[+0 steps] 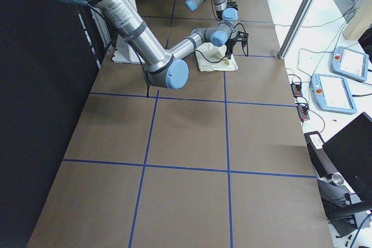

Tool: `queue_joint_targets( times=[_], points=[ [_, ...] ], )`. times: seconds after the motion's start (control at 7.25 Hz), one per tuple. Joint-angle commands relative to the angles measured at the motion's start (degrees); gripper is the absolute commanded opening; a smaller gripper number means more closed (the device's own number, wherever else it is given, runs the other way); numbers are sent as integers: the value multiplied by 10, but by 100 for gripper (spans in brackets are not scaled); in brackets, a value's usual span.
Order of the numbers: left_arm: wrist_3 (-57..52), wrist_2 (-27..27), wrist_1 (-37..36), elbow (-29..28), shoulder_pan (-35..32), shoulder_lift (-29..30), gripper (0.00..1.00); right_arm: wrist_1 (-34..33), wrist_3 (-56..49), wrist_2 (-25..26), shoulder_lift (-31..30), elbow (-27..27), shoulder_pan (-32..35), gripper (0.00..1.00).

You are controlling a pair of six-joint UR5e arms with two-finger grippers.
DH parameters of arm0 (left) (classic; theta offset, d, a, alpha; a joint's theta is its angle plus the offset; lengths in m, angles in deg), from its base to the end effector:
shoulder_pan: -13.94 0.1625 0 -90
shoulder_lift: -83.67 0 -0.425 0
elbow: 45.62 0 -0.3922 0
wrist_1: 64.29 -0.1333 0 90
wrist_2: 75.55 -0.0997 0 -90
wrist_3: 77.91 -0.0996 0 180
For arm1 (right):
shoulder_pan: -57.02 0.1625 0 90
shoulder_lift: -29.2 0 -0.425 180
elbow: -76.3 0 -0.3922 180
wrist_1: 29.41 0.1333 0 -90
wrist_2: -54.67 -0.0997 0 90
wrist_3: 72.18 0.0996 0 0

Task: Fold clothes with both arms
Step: 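Lift the near end with both grippers and fold it away from the robot, then release the fold and raise the right gripper away from the shirt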

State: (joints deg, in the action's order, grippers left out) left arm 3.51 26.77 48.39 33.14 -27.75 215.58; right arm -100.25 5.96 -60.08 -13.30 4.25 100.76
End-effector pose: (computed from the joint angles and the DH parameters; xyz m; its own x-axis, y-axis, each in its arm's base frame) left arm 0.4921 -0.5884 0.2568 0.5186 -0.2667 -0.8123 0.4496 0.8932 -0.0062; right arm -0.5062 -0.6112 0.2410 0.5489 0.2669 0.7921 -0.2941 0.9487 -0.1159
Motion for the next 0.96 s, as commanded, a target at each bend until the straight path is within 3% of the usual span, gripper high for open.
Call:
queue_joint_targets(
  times=[0.0, 0.28, 0.55, 0.83],
  points=[
    [-27, 112, 18, -6, -57, 2, 100, -4, -25, -35, 11, -4, 7, 100],
    [-37, 131, 18, 30, -64, -27, 100, -36, -26, -31, 12, -20, -36, 100],
    [-37, 132, 12, 64, -64, -50, 100, -61, -53, 13, 12, -16, -64, 100],
    [-37, 132, 12, 65, -64, -55, 100, -69, -138, 62, 30, 27, -70, 100]
  ],
)
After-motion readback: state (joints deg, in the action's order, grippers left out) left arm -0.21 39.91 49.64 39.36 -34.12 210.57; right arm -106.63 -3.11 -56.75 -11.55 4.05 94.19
